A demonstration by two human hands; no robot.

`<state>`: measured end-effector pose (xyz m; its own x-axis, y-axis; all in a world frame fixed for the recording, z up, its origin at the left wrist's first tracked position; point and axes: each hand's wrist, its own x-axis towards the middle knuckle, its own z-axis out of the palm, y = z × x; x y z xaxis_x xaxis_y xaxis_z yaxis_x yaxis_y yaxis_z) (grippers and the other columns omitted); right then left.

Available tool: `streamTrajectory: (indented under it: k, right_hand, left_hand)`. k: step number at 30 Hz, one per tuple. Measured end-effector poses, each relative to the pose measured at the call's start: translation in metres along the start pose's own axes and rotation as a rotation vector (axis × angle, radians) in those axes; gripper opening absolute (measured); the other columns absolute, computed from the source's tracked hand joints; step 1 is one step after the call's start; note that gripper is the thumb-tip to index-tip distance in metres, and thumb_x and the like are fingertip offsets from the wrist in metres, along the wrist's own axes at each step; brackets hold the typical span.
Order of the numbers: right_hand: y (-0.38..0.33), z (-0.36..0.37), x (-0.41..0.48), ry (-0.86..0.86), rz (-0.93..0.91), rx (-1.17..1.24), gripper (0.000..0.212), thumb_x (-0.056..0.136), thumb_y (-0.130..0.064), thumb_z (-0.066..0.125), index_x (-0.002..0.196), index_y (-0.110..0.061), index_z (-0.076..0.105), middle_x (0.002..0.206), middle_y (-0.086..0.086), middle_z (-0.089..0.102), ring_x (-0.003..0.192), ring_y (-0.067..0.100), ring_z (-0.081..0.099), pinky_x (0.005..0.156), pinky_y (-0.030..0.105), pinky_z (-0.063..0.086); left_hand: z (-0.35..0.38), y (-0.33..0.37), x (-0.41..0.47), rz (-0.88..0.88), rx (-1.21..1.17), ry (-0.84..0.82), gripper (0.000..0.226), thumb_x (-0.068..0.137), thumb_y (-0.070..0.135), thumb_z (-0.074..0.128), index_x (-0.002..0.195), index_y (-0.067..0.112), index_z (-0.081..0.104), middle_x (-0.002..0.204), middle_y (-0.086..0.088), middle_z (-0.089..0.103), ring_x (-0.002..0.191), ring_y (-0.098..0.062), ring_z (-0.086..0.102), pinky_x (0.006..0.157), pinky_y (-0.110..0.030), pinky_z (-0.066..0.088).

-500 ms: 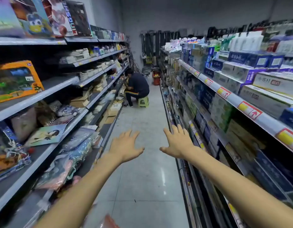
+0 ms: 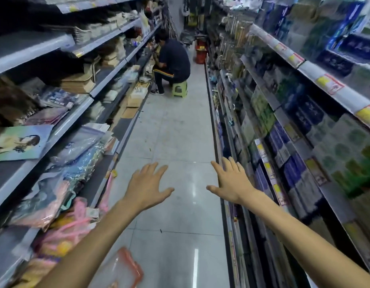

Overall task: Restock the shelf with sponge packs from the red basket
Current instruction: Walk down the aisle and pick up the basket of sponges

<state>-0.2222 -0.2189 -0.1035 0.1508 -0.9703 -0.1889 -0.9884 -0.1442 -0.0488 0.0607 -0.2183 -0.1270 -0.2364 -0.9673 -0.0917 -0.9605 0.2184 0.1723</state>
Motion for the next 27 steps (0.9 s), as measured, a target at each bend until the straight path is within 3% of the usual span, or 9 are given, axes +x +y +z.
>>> streamTrajectory:
  k: [3,8,11,15,18,27]
  right_hand:
    - [0.003,0.004,0.036,-0.033,-0.001,0.030,0.092,0.094,-0.067,0.050,0.163,-0.025,0.007,0.170,0.016,0.004,0.157,0.037,-0.003,0.127,0.051,0.004]
    - [0.015,0.009,0.111,-0.065,0.002,0.098,0.091,0.094,-0.067,0.049,0.163,-0.026,0.007,0.170,0.014,0.002,0.157,0.035,-0.006,0.126,0.049,0.002]
    - [0.030,0.012,0.168,-0.081,-0.009,0.119,0.090,0.094,-0.067,0.049,0.163,-0.026,0.009,0.170,0.014,0.002,0.157,0.034,-0.007,0.127,0.049,0.001]
    - [0.067,0.001,0.267,-0.061,-0.015,0.139,0.090,0.094,-0.068,0.048,0.163,-0.026,0.008,0.170,0.014,0.000,0.157,0.034,-0.009,0.127,0.050,-0.001]
    - [0.101,-0.022,0.344,-0.037,-0.005,0.172,0.090,0.094,-0.068,0.049,0.163,-0.027,0.008,0.170,0.014,0.001,0.157,0.033,-0.007,0.127,0.049,0.000]
    - [0.177,-0.101,0.548,-0.016,-0.025,0.171,0.090,0.094,-0.067,0.050,0.163,-0.026,0.009,0.170,0.015,0.003,0.157,0.034,-0.004,0.127,0.050,0.003]
  left_hand:
    - [0.003,-0.017,0.032,-0.006,-0.023,-0.022,0.098,0.076,0.083,0.024,0.161,0.034,0.022,0.168,-0.006,0.024,0.154,-0.028,0.023,0.123,-0.048,0.027]
    - [0.003,-0.033,0.109,0.004,-0.047,-0.060,0.086,0.088,0.074,0.043,0.161,0.034,0.023,0.168,-0.006,0.024,0.154,-0.027,0.023,0.122,-0.046,0.025]
    - [0.002,-0.035,0.171,0.023,-0.054,-0.068,0.092,0.081,0.079,0.031,0.161,0.034,0.024,0.168,-0.005,0.025,0.154,-0.026,0.024,0.122,-0.045,0.026]
    - [-0.004,-0.039,0.283,0.019,-0.083,-0.070,0.083,0.090,0.071,0.045,0.161,0.035,0.021,0.168,-0.001,0.024,0.154,-0.022,0.024,0.119,-0.042,0.031]
    - [-0.016,-0.038,0.368,0.021,-0.073,-0.059,0.086,0.085,0.074,0.039,0.160,0.035,0.023,0.167,-0.001,0.027,0.152,-0.022,0.027,0.117,-0.043,0.034]
    - [-0.074,-0.027,0.595,0.067,0.011,-0.016,0.079,0.093,0.066,0.050,0.160,0.035,0.023,0.167,-0.002,0.026,0.152,-0.023,0.028,0.119,-0.042,0.029]
